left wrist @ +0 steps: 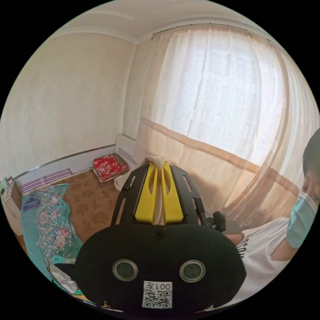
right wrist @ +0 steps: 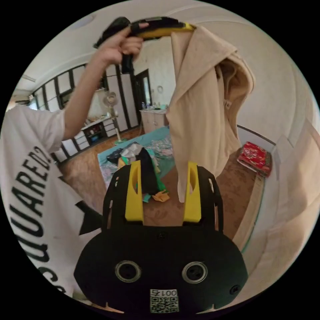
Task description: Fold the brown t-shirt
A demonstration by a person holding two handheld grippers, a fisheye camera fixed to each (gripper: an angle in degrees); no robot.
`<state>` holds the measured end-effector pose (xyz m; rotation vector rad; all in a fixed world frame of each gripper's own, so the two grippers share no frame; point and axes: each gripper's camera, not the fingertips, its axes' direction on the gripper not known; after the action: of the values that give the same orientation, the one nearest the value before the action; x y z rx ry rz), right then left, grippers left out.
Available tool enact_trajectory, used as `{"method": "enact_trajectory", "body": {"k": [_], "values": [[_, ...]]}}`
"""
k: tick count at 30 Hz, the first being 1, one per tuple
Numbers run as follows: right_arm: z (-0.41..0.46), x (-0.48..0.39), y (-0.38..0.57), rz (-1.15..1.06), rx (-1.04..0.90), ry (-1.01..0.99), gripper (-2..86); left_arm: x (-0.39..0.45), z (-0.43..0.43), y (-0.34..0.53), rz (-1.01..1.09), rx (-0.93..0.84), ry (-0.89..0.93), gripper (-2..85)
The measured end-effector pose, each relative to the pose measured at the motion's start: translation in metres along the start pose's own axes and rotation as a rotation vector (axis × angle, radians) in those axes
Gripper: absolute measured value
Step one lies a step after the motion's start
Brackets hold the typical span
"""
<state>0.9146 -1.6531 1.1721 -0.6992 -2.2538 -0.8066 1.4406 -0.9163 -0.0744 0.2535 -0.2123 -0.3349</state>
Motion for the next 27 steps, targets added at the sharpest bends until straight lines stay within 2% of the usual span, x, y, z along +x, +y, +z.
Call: {"method": "enact_trajectory", "body": {"k": [6, 11, 14, 20, 22, 27], "values": [[-0.014, 0.044, 0.014, 0.094, 0.113, 0.323, 14.4, 0.013, 0.019, -0.036, 0.037, 0.015, -0.007, -0.9], [-0.019, 0.071, 0.013, 0.023, 0.096, 0.369, 5.9, 0.004, 0.034, -0.049, 0.002, -0.010, -0.029, -0.9], [-0.026, 0.082, 0.017, 0.012, 0.101, 0.264, 2.7, -0.007, 0.043, -0.050, -0.009, -0.038, -0.104, -0.9], [-0.046, 0.107, 0.026, -0.002, 0.083, -0.306, 1.4, -0.043, 0.071, -0.031, -0.039, -0.143, -0.396, -0.9], [-0.051, 0.118, 0.027, 0.017, 0.097, -0.468, 1.2, -0.057, 0.083, -0.019, -0.079, -0.183, -0.411, -0.9], [-0.040, 0.134, 0.025, 0.027, 0.069, -0.669, 1.1, -0.096, 0.116, 0.022, -0.221, -0.269, -0.379, -0.9]]}}
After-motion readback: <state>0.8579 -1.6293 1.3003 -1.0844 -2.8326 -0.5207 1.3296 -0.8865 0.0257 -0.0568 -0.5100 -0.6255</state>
